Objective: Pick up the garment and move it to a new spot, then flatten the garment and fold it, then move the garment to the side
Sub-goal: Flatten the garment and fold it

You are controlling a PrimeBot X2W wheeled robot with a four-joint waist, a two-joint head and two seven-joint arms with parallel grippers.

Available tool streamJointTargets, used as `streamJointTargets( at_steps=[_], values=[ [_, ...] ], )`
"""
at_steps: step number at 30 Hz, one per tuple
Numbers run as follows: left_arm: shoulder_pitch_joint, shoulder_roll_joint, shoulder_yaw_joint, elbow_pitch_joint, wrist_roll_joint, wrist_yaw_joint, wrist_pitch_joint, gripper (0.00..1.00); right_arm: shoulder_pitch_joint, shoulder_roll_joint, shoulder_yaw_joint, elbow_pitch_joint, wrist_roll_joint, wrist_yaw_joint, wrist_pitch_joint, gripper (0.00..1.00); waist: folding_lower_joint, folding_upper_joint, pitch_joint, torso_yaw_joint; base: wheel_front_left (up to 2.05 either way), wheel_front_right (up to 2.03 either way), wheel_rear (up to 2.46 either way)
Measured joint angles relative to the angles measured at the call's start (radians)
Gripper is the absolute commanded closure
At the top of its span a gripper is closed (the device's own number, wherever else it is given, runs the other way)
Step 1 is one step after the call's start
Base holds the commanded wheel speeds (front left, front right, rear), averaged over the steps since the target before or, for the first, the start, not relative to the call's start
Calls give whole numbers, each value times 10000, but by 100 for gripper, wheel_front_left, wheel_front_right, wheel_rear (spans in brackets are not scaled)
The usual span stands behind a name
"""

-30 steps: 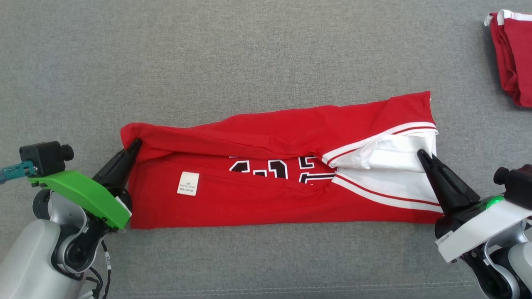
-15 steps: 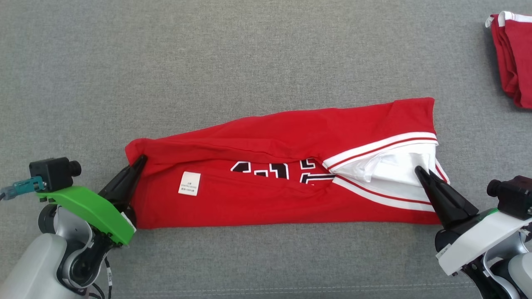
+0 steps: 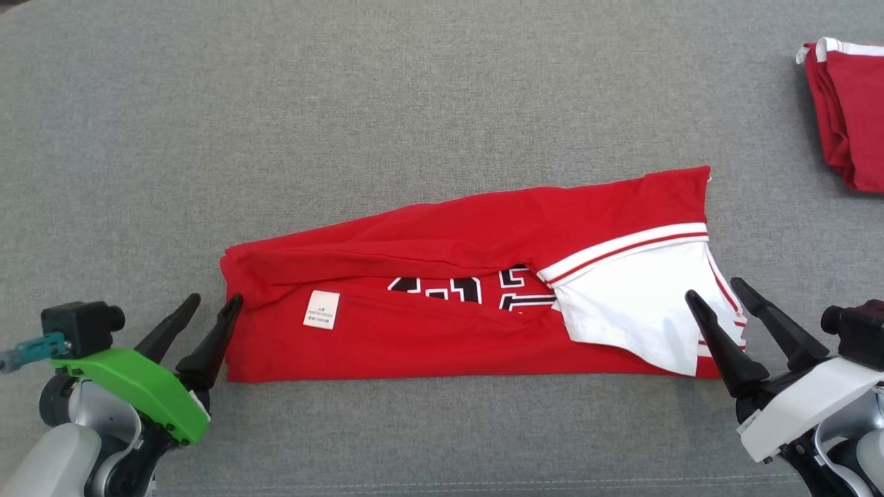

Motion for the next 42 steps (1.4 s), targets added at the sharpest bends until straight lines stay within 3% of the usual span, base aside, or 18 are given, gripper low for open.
streamJointTargets(
  at_steps=[6, 16, 24, 42],
  values=[
    [421, 259, 245, -21, 430, 88, -646, 0, 134, 92, -493, 228, 295, -73, -104, 0, 0, 0, -298, -46, 0, 0, 0],
    [536, 113, 499, -556, 1868, 1091, -2276, 0, 486, 44, -1106, 1275, 1080, -161, -63, 0, 0, 0, -863, 131, 0, 0, 0],
    [859, -265, 518, -1108, 2577, 1944, -2527, 0, 227, -33, -1218, 2307, 1569, -159, 562, 0, 0, 0, -1033, 598, 0, 0, 0],
    [1279, -708, 274, -2182, 2982, 1985, -2604, 0, -1073, -184, -717, 4201, 2036, 205, 2343, 0, 0, 0, -875, 1908, 0, 0, 0]
  ],
)
